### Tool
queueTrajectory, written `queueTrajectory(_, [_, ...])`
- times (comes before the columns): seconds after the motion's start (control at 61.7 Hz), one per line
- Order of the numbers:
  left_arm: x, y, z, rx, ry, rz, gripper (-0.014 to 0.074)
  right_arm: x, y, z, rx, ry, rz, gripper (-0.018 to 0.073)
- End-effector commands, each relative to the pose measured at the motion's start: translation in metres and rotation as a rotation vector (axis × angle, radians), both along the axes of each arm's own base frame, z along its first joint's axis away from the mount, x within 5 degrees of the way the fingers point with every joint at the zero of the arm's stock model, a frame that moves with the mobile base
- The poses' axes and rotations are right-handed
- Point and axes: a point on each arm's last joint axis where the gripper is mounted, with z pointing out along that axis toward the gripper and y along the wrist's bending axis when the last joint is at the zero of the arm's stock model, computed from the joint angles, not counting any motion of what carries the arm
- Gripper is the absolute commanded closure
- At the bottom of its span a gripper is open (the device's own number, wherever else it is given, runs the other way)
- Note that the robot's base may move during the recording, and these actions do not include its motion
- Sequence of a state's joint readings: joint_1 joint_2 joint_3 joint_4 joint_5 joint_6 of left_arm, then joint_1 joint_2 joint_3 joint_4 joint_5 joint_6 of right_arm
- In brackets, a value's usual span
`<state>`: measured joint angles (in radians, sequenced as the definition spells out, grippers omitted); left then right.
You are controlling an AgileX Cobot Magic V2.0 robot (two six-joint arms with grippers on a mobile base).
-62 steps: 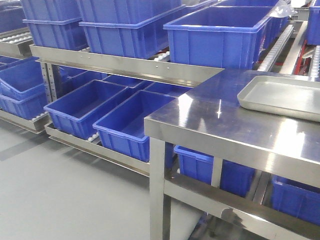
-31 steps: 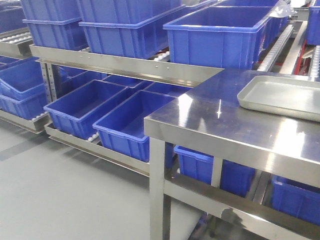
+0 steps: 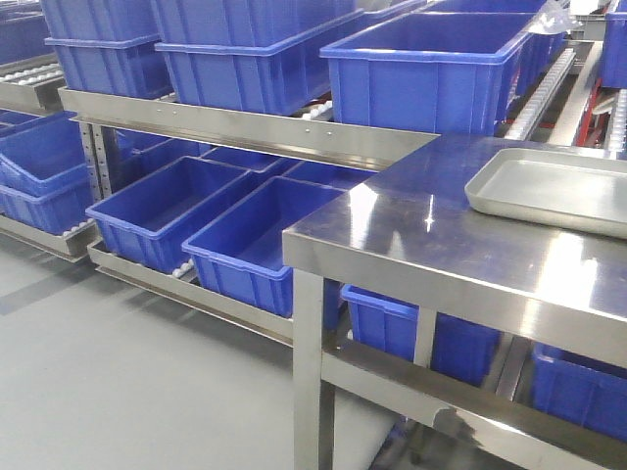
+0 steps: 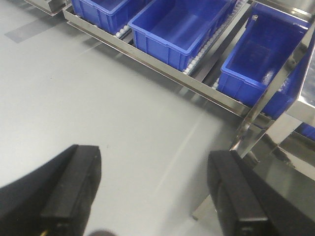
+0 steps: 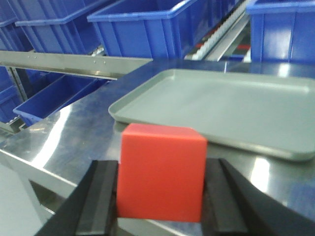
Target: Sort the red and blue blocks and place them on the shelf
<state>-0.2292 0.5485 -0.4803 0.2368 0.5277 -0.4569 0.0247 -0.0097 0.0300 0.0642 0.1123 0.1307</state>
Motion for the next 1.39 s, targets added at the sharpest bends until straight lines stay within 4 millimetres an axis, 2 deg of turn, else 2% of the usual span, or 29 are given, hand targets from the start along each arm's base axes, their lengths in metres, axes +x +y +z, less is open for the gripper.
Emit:
queueTrajectory(0.0, [0.003, -0.002, 0.016, -0.022, -0.105, -0.015, 0.0473, -0.002, -0.001, 0.011, -0.030, -0.137, -0.012, 0.0510])
queueTrajectory(1.037, [0.002, -0.002, 0.017, -0.023, -0.110, -0.015, 0.0473, -0.002, -0.001, 0.011, -0.031, -0.138, -0.012, 0.0510])
queueTrajectory(1.248, [-0.023, 0.005, 0.023, -0.012, -0.236, -0.016, 0.0473, -0.002, -0.001, 0.011, -0.031, -0.138, -0.012, 0.0510])
queueTrajectory(1.378, [-0.038, 0.006, 0.006, -0.053, -0.326, -0.036, 0.0473, -0.002, -0.001, 0.011, -0.031, -0.138, -0.012, 0.0510])
